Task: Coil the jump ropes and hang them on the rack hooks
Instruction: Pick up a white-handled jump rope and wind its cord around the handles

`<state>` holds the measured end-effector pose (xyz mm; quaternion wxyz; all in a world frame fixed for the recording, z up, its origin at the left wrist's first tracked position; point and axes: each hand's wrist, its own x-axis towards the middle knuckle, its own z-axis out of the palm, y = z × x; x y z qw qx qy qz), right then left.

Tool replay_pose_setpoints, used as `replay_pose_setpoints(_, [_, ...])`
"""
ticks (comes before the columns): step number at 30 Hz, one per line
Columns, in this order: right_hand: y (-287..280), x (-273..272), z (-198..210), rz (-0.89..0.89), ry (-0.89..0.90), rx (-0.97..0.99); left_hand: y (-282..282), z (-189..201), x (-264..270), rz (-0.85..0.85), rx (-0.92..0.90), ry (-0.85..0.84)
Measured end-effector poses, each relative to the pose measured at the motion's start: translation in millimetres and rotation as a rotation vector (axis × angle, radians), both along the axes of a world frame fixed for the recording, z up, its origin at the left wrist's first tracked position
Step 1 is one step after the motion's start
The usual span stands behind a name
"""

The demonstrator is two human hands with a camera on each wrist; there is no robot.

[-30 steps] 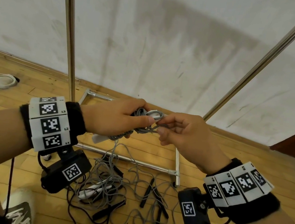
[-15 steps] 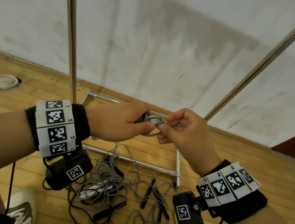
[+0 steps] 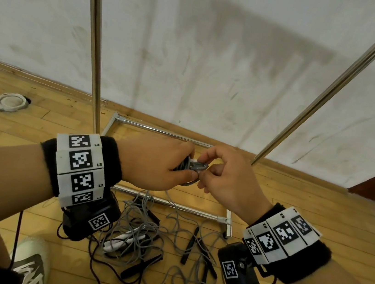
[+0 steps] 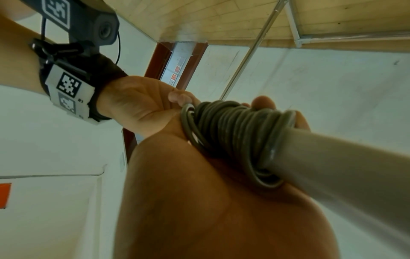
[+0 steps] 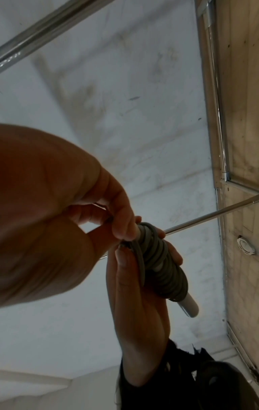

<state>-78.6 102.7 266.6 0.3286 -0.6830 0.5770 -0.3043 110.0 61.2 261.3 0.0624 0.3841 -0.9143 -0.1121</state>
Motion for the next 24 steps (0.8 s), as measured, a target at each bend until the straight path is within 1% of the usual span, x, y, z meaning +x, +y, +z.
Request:
replay_pose_setpoints(3, [-1.7,0.0,1.3,-0.007,0.005,-0.027,0.4,-1.2,-0.7,0.005,0.044,0.033])
replay_pose_setpoints(6, [-2.2,-1.6,3.6,-0.02,-0.083,-0.03,0.1,-0.7,-1.2,0.004,0.097,0.083])
replay_pose_setpoints(8, [-1.3,-3.1,6.3,0.003,-0.146,-0.014,-0.7,0.2,-0.1,0.019,0.146,0.127])
replay_pose_setpoints(12, [-0.8,-11.1,14.5,0.098,-0.264,0.046,-4.3,2.5,2.4,0.055,0.26,0.291])
replay_pose_setpoints(13, [-1.2,-13.4,16.2,0.1,-0.266,0.043,-4.4,2.8,2.0,0.052,0.275,0.321])
replay_pose_setpoints(15, [-1.6,-16.3,17.4,0.085,-0.199,-0.016,-2.8,2.6,0.4,0.038,0.29,0.343])
replay_pose_setpoints(17, [-0.3,-16.9,15.9,0.077,-0.097,-0.1,-0.2,0.8,-2.3,0.031,0.278,0.33])
replay_pose_setpoints(19, [1.3,-15.8,13.3,0.081,-0.053,-0.156,2.0,0.0,-3.8,0.033,0.234,0.3])
replay_pose_setpoints(21, [2.0,-15.8,11.8,0.086,-0.077,-0.16,3.3,1.2,-3.9,0.034,0.183,0.273])
replay_pose_setpoints(24, [-0.9,-17.6,13.8,0.04,-0.223,-0.048,4.3,4.2,-3.5,0.018,0.066,0.257])
